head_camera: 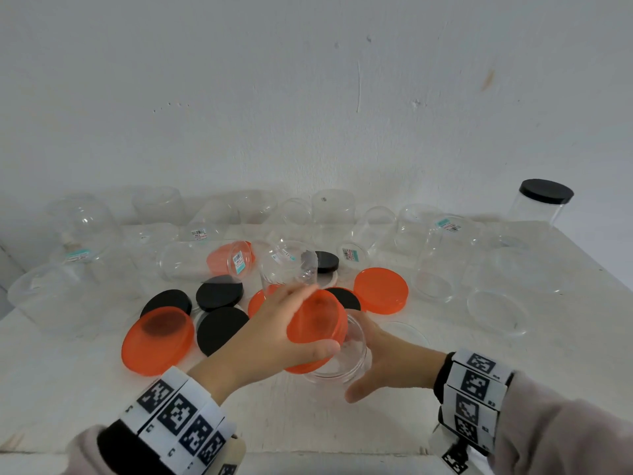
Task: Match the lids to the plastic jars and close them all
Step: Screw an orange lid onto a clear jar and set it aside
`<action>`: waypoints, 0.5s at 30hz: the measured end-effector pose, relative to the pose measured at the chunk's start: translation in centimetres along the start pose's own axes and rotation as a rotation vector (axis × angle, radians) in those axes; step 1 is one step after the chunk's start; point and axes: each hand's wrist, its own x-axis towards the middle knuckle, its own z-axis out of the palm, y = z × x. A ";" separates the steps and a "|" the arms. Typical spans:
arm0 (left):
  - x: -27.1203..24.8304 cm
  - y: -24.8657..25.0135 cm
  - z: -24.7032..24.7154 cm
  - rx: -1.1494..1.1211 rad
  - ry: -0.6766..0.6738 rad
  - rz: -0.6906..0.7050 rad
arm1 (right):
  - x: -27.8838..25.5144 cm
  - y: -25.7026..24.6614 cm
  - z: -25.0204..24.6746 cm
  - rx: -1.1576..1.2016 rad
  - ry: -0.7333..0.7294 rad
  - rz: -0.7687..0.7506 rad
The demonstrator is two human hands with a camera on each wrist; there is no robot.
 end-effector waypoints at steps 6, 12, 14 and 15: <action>0.4 0.6 1.2 0.150 -0.019 -0.007 | 0.2 0.2 -0.2 0.075 0.032 -0.014; 1.1 0.7 2.4 0.264 -0.022 -0.007 | 0.9 0.5 -0.3 0.054 0.076 -0.031; 1.4 0.7 2.5 0.257 -0.010 -0.007 | 1.1 0.6 -0.6 0.035 0.097 -0.024; 1.6 0.7 2.6 0.250 -0.006 -0.009 | 1.2 0.7 -0.7 0.024 0.105 -0.020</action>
